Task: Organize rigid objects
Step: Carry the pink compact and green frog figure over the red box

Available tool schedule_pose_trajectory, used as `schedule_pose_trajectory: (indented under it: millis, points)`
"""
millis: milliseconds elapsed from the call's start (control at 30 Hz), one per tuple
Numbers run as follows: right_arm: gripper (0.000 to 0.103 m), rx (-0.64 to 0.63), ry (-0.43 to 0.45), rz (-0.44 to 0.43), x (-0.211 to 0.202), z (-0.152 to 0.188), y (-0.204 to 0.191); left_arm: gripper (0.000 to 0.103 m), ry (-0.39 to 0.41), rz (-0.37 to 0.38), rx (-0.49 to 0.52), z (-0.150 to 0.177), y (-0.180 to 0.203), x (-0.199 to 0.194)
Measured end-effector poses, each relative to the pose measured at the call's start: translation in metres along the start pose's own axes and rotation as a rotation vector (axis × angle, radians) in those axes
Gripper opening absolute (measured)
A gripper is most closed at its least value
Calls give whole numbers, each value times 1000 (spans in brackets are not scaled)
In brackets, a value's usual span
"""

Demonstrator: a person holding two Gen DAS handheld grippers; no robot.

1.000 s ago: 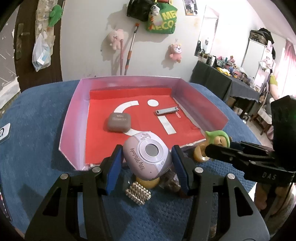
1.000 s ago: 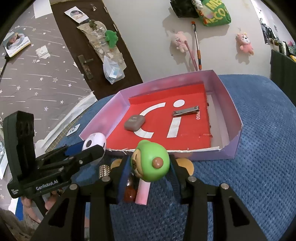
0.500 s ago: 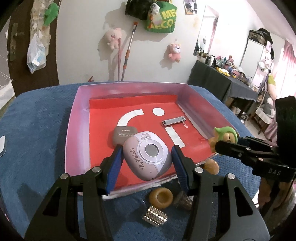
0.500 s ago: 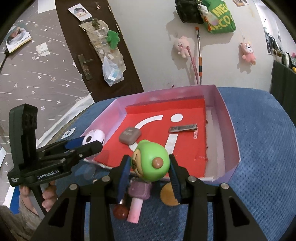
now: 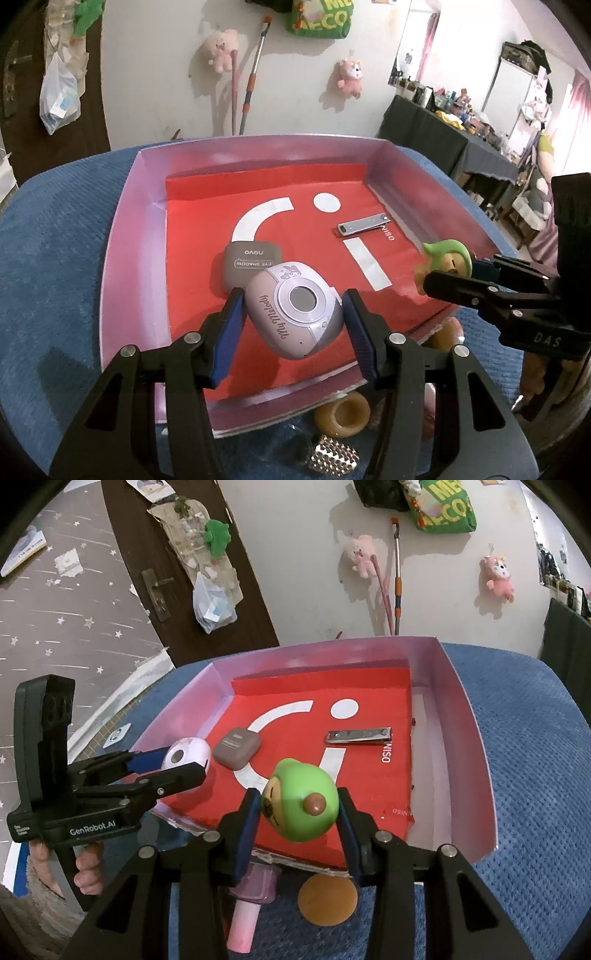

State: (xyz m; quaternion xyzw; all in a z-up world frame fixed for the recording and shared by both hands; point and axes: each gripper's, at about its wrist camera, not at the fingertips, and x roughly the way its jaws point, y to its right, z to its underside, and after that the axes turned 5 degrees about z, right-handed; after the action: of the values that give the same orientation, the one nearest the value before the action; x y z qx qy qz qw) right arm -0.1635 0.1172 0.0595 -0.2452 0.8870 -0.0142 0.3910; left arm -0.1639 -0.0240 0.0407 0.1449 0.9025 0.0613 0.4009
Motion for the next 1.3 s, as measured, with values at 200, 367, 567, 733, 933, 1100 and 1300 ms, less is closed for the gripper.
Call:
schedule_pose_trajectory:
  millis: [200,367,567,733,933,1100,1300]
  points:
    - [44,3,-36,26,16,-3,7,51,-45,-10,-28,-1,-10,15]
    - [44,-6,-60,46,29,-4,9,51,-61,-23,-25,-3,-10,25]
    - [44,-12,-78,59,40,-6,10,51,-67,-23,-36,-8,-15,33]
    - [44,-19,-89,75,47,-8,9,51,-57,-40,-36,-10,-16,37]
    - [44,-11,-83,83,52,-12,10,51,-48,-60,-30,-14,-16,40]
    - [44,-3,-69,100,58,-17,12,51,-53,-60,-24,-17,-19,41]
    - [44,10,-50,116,64,-24,11,51,-57,-63,-27,-17,-20,41]
